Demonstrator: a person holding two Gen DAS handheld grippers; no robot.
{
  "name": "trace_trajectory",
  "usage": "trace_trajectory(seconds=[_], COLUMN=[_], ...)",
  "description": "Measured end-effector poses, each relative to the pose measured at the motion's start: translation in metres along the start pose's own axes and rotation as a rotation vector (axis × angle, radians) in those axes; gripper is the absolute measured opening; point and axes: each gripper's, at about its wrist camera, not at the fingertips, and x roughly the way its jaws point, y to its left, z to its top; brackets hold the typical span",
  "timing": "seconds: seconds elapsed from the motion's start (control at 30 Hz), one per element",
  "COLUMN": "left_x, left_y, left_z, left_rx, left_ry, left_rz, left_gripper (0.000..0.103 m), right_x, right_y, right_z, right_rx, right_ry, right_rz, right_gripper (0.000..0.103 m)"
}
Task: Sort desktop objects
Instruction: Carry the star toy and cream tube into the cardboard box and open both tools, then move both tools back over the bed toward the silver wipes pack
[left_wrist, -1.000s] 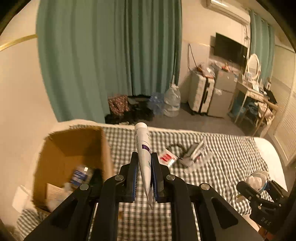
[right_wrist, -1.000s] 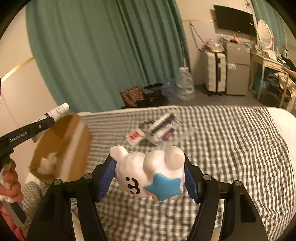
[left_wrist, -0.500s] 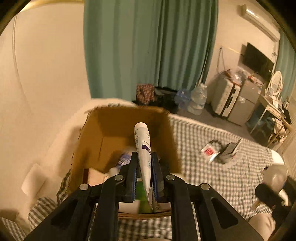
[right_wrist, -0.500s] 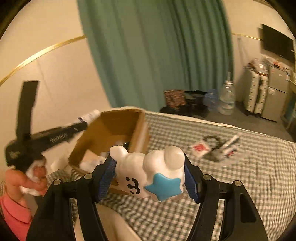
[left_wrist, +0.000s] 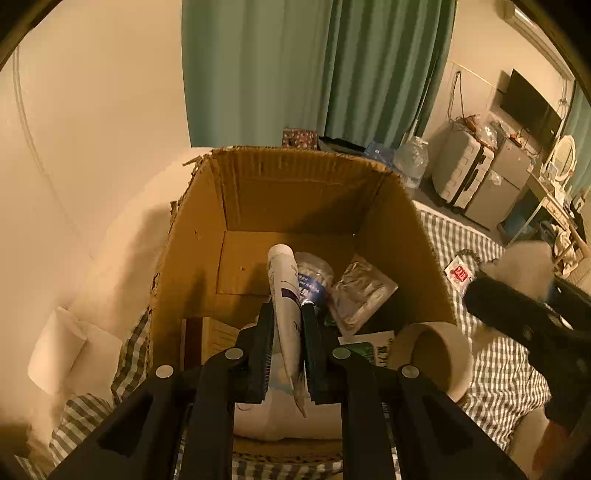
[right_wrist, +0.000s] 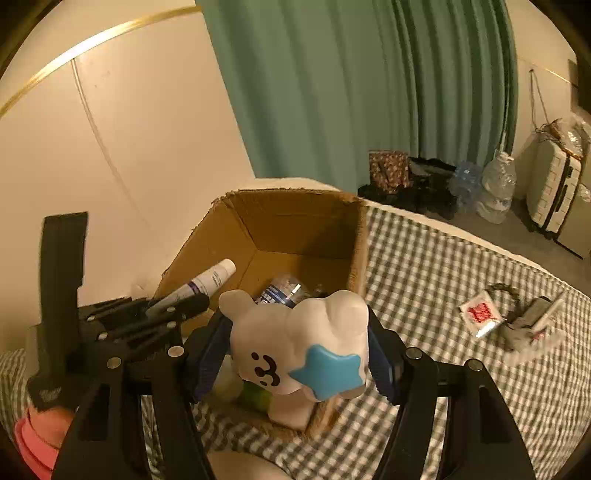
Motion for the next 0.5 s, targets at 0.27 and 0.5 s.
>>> trace_trajectory(seconds=[0.27, 0.5], left_x=[-0.003, -0.020], left_y=[0.005, -0.007], left_z=[-0.001, -0.006], left_rx=[-0.036, -0.006], left_ry=[-0.016, -0.016], left_rz=[0.016, 0.019], left_gripper=[0.083, 0.083], right_x=[0.031, -0.006], right_y=[0.005, -0.017], right_z=[0.026, 0.036], right_rx=[0.042, 0.113], right_ry=[-0.019, -0.107], right_rz=[0.006, -0.035], right_gripper=[0.080, 0.083])
